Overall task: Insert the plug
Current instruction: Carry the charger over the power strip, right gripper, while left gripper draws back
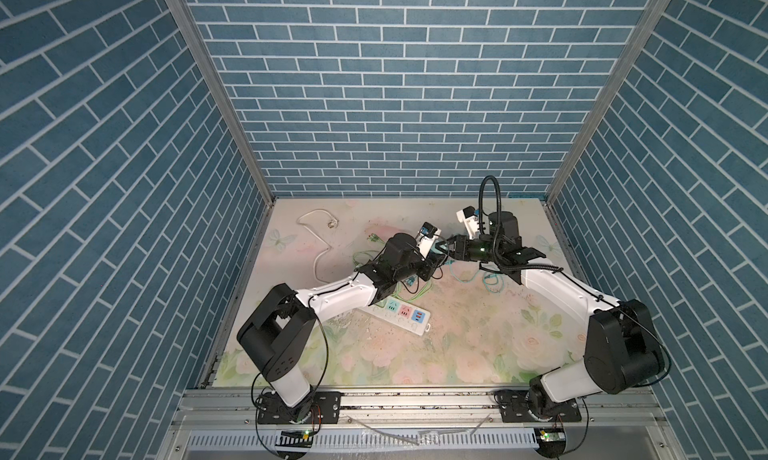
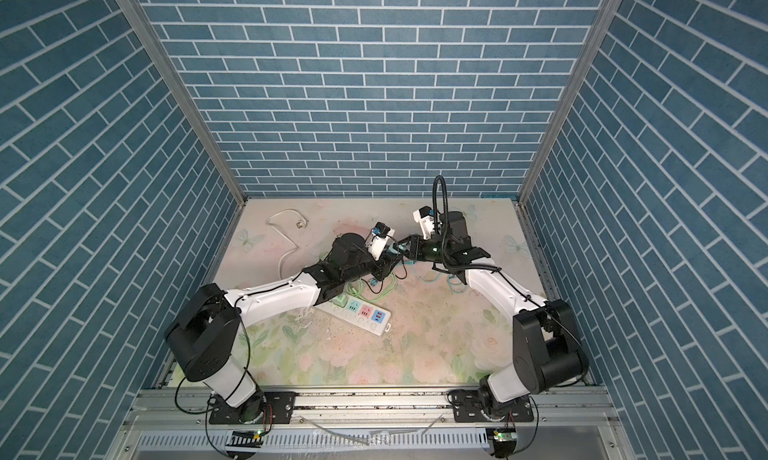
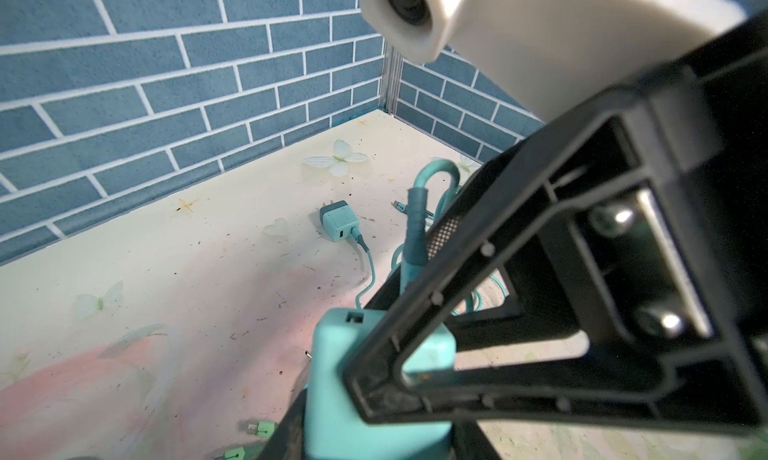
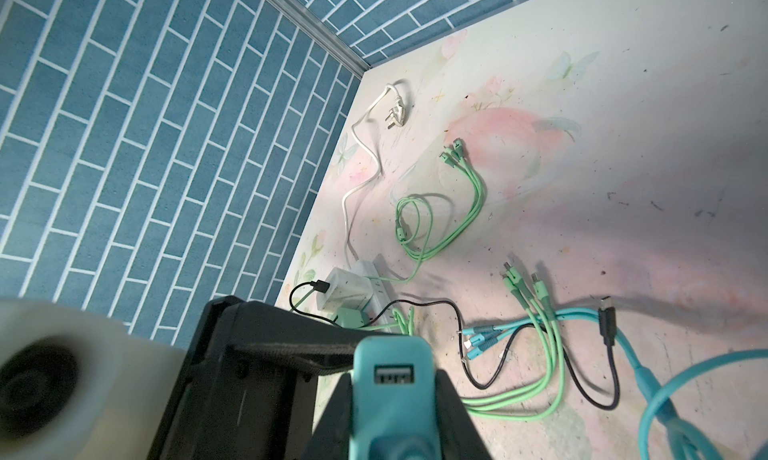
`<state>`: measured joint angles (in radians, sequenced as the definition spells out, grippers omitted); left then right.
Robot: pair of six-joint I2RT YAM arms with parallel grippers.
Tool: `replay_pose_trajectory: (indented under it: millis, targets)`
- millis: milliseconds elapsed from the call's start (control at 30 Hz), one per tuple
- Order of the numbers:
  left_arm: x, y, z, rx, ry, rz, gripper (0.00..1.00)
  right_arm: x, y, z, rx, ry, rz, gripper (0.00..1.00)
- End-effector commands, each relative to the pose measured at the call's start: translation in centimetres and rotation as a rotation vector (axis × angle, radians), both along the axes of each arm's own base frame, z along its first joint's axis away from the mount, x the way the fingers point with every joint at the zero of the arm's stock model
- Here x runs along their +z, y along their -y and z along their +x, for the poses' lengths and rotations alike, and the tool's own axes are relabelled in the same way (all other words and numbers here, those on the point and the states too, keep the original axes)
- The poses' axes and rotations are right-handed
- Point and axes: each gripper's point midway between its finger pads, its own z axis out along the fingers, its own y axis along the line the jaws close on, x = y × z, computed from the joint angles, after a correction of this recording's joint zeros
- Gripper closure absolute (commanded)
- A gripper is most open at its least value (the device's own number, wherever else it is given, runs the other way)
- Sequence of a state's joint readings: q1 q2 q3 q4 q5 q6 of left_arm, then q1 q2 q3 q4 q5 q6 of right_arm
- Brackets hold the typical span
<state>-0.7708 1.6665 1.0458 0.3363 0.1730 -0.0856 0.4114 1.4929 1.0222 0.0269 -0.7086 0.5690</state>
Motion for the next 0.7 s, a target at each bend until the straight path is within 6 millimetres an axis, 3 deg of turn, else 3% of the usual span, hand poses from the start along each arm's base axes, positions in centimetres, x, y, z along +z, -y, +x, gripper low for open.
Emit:
replay_pose_trajectory:
  millis: [0,100,433,567,667]
  targets:
    - [1.8,0.6,0.8,0.007,0.049,-0.034,0.61,1.2,-1.3,-1.6,0.091,0.028,0.044,1.00]
    - [1.9,0.4,0.8,0.019,0.048,-0.028,0.44,0.6,-0.5,-1.2,0.045,0.035,-0.018,1.00]
    - [2.8,-1.4,0.3,0.063,0.038,0.009,0.17,1.0,2.1,0.4,-0.080,0.136,-0.190,1.00]
    - [3.2,-4.0,0.9,0.164,0.041,0.039,0.13,0.9,2.3,0.2,-0.070,0.163,-0.212,1.00]
    - [3.6,-7.1,1.8,0.274,0.014,0.060,0.12,0.6,2.1,-0.6,-0.023,0.193,-0.225,1.00]
